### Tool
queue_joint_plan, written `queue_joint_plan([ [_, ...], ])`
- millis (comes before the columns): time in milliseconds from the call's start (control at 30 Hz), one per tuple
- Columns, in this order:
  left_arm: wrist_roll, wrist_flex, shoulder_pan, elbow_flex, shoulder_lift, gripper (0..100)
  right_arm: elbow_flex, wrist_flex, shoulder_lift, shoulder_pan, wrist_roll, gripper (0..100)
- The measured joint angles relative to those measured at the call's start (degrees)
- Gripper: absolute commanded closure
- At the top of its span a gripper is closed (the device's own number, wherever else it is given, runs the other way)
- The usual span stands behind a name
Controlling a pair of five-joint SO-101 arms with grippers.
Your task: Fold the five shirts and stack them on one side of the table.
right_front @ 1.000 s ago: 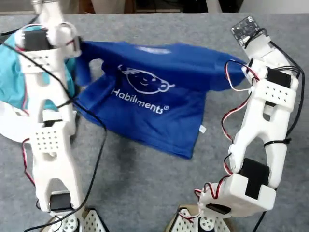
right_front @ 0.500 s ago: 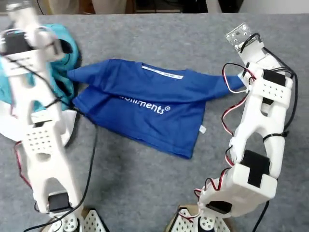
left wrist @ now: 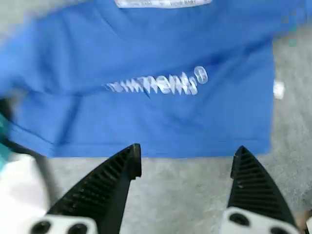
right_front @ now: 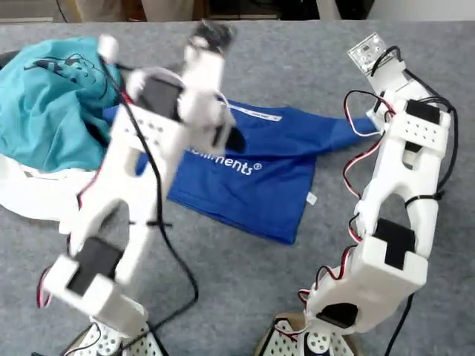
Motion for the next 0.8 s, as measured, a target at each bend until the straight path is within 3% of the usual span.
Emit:
queue_joint_plan([
  [200, 10.11, -21.01, 10.46, 30.15, -8.53, 70, -0.53, 2.11, 0.97, 0.0, 0.0, 99.6],
  [400, 17.23, -37.01, 14.24, 41.85, -7.82, 70, -0.53, 2.11, 0.97, 0.0, 0.0, 99.6],
  [800, 20.4, -40.0, 25.14, 42.46, -1.76, 70, -0.53, 2.11, 0.97, 0.0, 0.0, 99.6],
])
